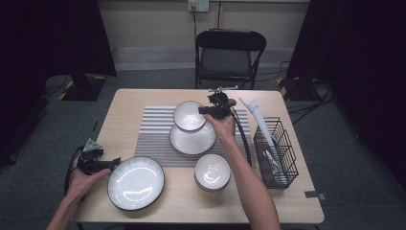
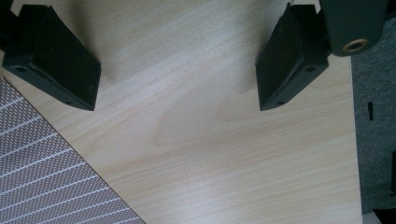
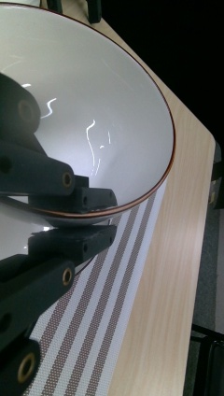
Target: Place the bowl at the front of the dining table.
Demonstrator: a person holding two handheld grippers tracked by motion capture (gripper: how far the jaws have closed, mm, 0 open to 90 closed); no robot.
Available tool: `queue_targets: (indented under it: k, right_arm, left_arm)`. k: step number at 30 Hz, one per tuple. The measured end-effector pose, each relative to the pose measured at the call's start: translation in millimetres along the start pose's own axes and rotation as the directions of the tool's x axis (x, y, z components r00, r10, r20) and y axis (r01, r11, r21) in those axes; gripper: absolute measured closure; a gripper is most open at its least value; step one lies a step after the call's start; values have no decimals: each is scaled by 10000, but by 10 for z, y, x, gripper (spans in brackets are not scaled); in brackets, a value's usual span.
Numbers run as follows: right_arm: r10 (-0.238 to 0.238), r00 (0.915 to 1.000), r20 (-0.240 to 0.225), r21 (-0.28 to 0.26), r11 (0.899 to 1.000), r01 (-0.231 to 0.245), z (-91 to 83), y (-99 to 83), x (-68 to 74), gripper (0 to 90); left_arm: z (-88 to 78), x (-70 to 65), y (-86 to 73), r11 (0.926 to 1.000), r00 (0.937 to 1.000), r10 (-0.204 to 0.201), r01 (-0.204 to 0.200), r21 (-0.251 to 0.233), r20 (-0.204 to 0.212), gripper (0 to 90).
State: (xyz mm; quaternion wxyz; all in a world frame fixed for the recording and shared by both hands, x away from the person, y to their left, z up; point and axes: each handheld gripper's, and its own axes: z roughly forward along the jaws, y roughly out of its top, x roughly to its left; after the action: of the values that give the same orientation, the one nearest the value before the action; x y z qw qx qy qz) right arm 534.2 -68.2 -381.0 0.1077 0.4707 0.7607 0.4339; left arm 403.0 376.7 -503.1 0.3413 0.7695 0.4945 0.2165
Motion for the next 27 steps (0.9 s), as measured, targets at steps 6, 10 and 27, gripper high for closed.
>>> queue_targets:
  k: [6,10,27]
  right_arm:
    - [-33,10000,-42,299,9995,34,119,-80,-47,816]
    - [25,10000,36,564,9984,-27,187,-153,-87,816]
    - [219,9996,168,1214,9923,-238,393,-285,-173,813]
  left_arm:
    - [0,0,0,10000,10000,-3,3,1,2,136]
    - [0,0,0,10000,10000,1,-1,0,4,136]
    - [0,0,0,10000,10000,5,-5,-1,4,136]
